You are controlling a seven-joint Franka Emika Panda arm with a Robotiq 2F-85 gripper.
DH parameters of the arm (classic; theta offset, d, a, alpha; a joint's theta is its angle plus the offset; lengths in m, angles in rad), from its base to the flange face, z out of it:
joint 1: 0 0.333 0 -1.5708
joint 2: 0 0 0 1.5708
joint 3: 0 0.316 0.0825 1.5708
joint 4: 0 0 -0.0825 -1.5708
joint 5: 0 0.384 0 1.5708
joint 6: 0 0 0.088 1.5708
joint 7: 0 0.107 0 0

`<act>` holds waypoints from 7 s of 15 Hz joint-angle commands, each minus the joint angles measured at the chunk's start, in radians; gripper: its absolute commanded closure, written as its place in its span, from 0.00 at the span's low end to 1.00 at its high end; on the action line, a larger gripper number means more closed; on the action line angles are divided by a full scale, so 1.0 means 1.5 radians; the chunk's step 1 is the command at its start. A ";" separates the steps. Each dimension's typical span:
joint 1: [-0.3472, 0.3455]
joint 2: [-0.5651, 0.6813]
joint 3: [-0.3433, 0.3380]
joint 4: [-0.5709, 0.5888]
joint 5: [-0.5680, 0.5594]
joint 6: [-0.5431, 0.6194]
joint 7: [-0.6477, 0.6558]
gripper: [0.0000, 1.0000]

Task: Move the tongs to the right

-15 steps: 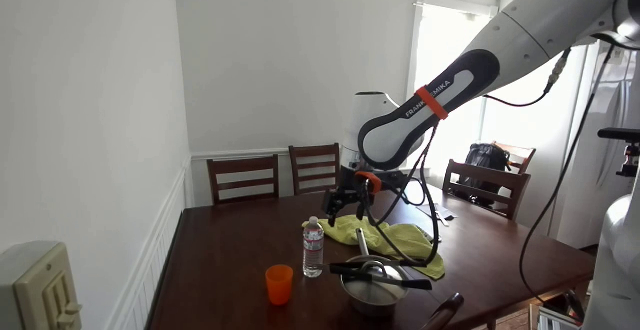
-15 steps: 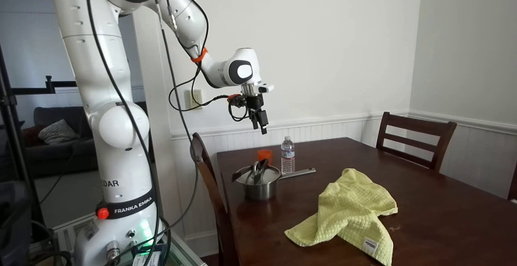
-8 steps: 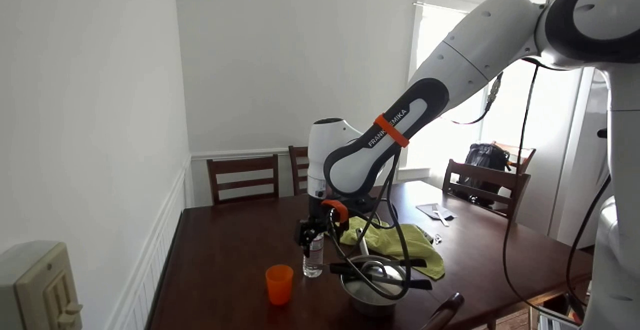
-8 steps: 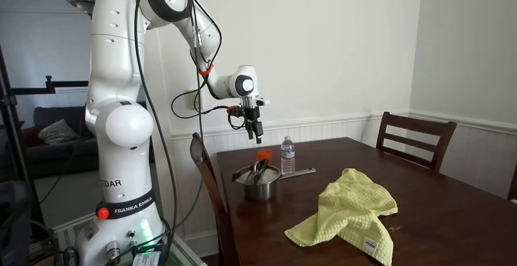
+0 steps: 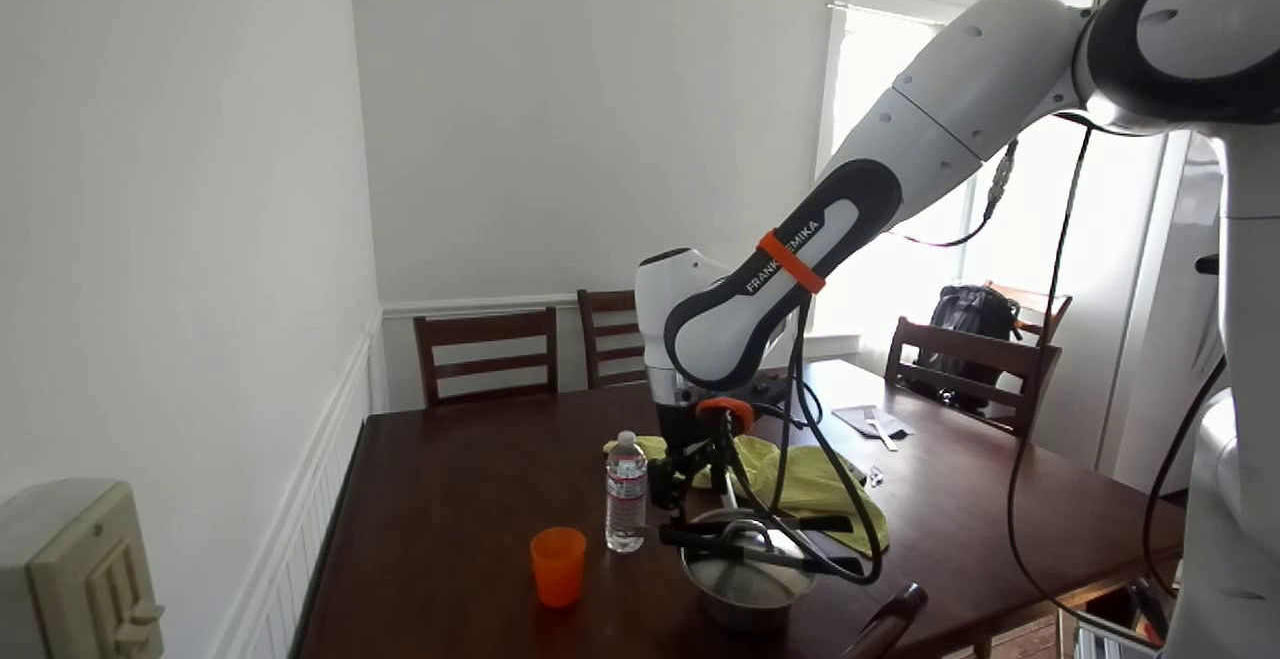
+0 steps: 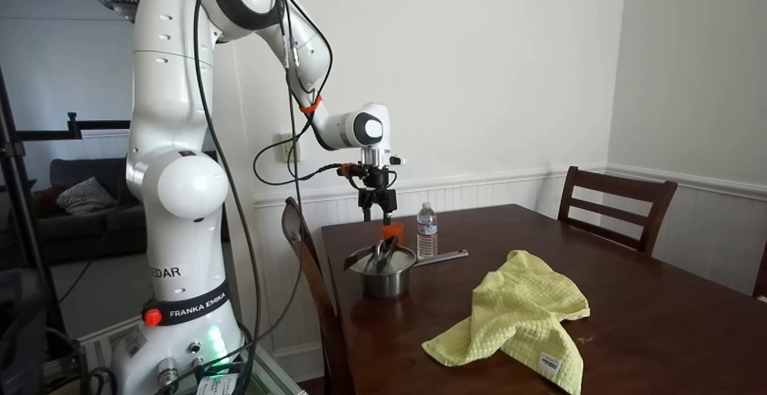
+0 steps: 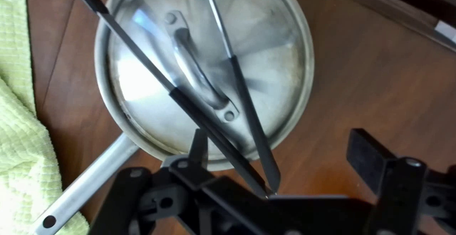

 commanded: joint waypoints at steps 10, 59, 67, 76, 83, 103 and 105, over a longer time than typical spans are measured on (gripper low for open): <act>-0.036 0.007 -0.022 0.058 0.008 -0.053 -0.389 0.00; -0.051 -0.089 0.022 -0.079 0.072 0.156 -0.526 0.93; -0.076 -0.265 -0.041 -0.167 -0.027 0.127 -0.432 0.93; -0.185 -0.301 -0.197 -0.205 -0.022 0.071 -0.398 0.93; -0.192 -0.269 -0.257 -0.174 0.066 0.048 -0.412 0.93; -0.270 -0.100 -0.346 0.000 0.214 0.084 -0.134 0.01; -0.245 -0.154 -0.309 -0.037 0.116 0.040 -0.117 0.00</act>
